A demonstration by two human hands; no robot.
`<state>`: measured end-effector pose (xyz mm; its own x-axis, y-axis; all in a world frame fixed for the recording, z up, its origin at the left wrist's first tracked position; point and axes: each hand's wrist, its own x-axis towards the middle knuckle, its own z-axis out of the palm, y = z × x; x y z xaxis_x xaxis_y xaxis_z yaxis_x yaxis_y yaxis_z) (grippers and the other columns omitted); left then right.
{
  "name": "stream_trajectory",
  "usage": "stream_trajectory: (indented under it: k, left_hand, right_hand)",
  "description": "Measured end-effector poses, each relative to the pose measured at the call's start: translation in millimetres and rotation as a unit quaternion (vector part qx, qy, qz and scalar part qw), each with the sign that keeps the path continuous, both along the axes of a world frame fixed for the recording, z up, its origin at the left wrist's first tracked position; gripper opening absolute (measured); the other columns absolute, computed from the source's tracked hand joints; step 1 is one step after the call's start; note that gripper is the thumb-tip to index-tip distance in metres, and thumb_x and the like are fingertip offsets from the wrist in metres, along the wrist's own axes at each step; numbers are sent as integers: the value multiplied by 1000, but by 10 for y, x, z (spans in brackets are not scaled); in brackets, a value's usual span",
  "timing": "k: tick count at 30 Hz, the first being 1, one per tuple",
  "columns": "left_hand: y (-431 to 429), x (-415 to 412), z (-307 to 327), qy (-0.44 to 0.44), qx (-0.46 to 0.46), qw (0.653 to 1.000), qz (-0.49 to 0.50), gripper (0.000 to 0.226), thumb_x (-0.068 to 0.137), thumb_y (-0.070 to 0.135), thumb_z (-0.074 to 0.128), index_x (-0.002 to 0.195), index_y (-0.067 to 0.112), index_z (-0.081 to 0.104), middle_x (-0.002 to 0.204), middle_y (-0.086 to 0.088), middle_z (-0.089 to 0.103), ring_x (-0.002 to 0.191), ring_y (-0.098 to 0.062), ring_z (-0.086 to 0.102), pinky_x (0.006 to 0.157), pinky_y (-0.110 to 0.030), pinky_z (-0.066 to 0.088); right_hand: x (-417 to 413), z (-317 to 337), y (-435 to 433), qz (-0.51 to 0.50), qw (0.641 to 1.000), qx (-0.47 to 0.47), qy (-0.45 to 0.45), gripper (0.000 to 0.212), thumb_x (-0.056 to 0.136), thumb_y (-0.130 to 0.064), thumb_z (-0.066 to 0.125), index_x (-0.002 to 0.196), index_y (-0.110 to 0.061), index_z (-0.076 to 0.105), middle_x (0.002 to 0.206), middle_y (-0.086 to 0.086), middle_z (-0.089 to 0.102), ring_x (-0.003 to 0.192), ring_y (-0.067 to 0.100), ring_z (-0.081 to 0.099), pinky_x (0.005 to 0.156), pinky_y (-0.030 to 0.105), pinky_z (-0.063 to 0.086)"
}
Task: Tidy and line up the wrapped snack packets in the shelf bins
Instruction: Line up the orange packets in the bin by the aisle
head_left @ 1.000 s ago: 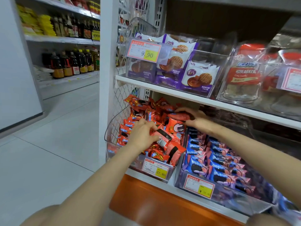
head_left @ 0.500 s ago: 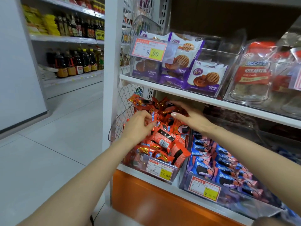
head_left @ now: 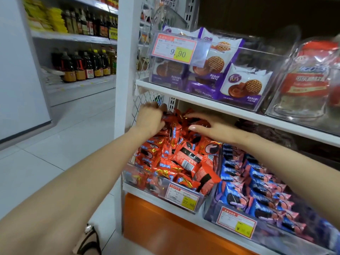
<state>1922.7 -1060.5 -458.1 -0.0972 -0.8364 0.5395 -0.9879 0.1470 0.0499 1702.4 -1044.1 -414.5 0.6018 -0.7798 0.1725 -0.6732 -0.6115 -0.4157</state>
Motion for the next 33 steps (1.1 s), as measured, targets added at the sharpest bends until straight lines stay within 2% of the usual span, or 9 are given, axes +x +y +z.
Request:
stream_trajectory:
  k: [3,5,9,14,16,19,23,26,33]
  left_hand:
    - [344,73,45,114,-60,992,3,39,83,22,61,119,10,53,109,-15,54,103,-32,50,82,-38,40]
    - [577,60,66,196,-98,975,-43,33,81,22,65,112,12,56,107,-10,57,102,-27,51,80,-34,38]
    - [800,-246,160,297,1,926,-232,30,78,23,72,100,19,53,101,2,62,95,-16,57,80,-35,46]
    - [688,-566,-28,135,148,933,-298,30,77,37,72,99,19,66,119,2,57,112,-16,43,96,-34,34]
    - [664,-430,-16,179,147,922,-310,24,84,37,65,97,18,71,118,0,59,110,-15,47,98,-35,35]
    - [602,-67,44,239,85,942,-218,18,90,21,60,102,10,67,106,-5,64,100,-18,57,91,-34,44]
    - [442,228,-154,42,250,964,-82,56,81,26,71,128,10,45,127,-9,52,116,-25,49,94,-31,39]
    - [395,179,-325,-6,287,956,-65,74,76,34,75,134,11,36,133,-10,48,122,-27,44,99,-34,38]
    - [678,259,-124,-40,201,977,-52,56,79,33,70,124,11,44,123,-8,51,113,-25,50,89,-32,41]
  right_hand:
    - [-96,12,68,20,999,-46,-8,45,96,-39,48,137,-22,45,137,-3,48,125,7,43,105,15,30]
    - [-151,16,137,32,998,-60,-10,48,94,-40,45,138,-22,43,137,-4,48,124,3,43,105,12,28]
    - [-268,39,316,30,993,-99,-52,42,96,-33,38,135,-22,49,135,-9,52,125,0,44,106,15,29]
    - [-467,-23,432,23,993,-101,-61,33,95,-29,41,125,-35,54,129,-15,57,121,-8,46,105,15,33]
    - [-511,-115,475,36,991,-126,-35,30,93,-36,49,121,-33,59,127,-14,58,120,-6,48,105,22,38]
    - [-528,-290,511,78,980,-183,30,37,91,-48,50,119,-29,64,133,-10,54,128,5,44,106,37,38]
    - [-514,-374,464,92,969,-220,70,35,90,-51,49,113,-32,67,135,-8,52,132,14,40,98,52,42]
    - [-504,-362,445,90,971,-213,65,33,90,-51,49,111,-34,68,136,-9,51,132,14,40,98,52,42]
    - [-292,-164,466,94,969,-226,17,35,90,-45,49,110,-23,69,125,-6,59,123,10,47,103,32,37]
